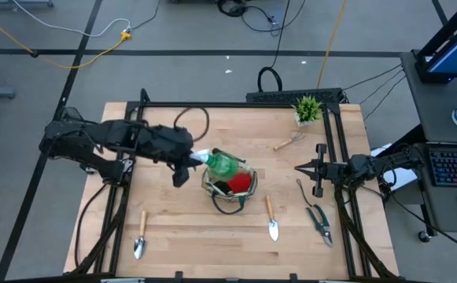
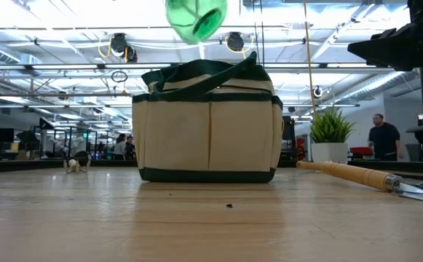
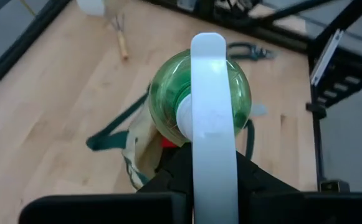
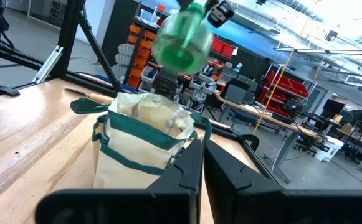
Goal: Pick & Place Garden tools in Gardening bag
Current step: Put the green spray bottle into the gardening bag
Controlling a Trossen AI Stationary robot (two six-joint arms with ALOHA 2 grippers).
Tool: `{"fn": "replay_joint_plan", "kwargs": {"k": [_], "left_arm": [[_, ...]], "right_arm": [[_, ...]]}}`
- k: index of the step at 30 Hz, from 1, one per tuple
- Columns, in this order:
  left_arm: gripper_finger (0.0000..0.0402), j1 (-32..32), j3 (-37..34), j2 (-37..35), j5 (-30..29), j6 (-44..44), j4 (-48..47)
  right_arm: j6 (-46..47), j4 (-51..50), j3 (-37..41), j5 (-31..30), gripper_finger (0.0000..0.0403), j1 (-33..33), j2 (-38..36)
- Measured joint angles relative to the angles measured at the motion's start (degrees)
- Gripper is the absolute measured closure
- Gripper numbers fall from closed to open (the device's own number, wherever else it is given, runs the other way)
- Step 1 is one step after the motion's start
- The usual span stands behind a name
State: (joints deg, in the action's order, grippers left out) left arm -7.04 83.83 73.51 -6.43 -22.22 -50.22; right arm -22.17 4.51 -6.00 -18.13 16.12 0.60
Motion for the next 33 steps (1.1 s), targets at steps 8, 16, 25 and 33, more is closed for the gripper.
{"fn": "replay_joint_plan", "kwargs": {"k": [8,16,25,33], "left_arm": [[0.0357,-3.4,0.0,5.7,-2.5,2.3,-1.1],[0.0357,-2.9,0.0,10.1,-5.5,4.8,-3.2],[0.0357,0.6,0.0,13.5,-2.5,6.9,-5.5],[0.0357,0.7,0.0,14.0,-1.1,4.1,-9.9]], "right_arm": [[0.0,0.0,0.0,0.0,0.0394,0.0,0.0],[0.0,0.0,0.0,0.0,0.0394,0.0,0.0],[0.0,0.0,0.0,0.0,0.0394,0.0,0.0],[0.0,0.0,0.0,0.0,0.0394,0.0,0.0]]}}
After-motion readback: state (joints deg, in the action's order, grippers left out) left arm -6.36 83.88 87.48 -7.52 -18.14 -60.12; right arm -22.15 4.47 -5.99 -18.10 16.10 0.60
